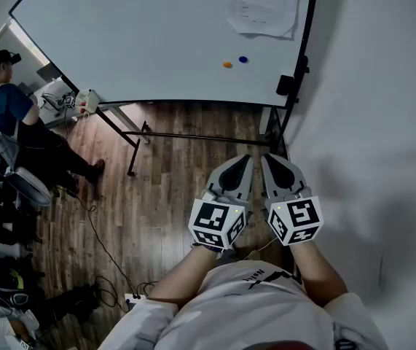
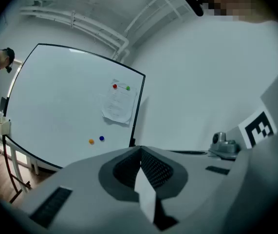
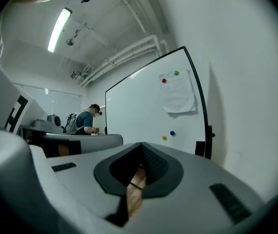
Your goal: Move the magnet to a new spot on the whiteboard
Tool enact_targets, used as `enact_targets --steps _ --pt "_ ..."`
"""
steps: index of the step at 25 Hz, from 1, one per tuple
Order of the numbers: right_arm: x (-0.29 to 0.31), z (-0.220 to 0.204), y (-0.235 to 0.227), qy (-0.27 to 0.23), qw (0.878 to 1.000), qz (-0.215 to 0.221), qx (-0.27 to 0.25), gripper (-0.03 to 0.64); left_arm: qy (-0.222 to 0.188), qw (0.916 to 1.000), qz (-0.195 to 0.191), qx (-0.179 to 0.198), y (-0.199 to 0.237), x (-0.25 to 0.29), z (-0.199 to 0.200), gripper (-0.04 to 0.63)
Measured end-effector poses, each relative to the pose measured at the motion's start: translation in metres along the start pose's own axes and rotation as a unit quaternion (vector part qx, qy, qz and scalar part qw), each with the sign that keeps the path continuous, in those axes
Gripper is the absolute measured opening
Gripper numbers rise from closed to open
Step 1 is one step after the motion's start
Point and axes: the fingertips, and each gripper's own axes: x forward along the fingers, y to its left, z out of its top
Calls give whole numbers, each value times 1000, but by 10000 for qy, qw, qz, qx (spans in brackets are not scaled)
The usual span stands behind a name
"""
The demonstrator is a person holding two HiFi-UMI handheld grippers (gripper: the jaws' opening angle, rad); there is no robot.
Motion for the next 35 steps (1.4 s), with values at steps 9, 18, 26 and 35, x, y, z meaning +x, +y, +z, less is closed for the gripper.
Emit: enact_targets --steps 9,18,26,35 --pt "24 0 4 -10 9999 -97 55 14 18 9999 -102 -5 25 8 5 11" --pt "49 2 11 -144 9996 -123 226 14 13 9999 -121 -33 58 11 10 11" --pt "81 4 24 -159 9994 -278 116 14 -32 9997 -227 -8 93 8 18 11" --pt "94 12 37 -196 9986 -489 -8 14 -81 9992 -391 -9 110 2 26 11"
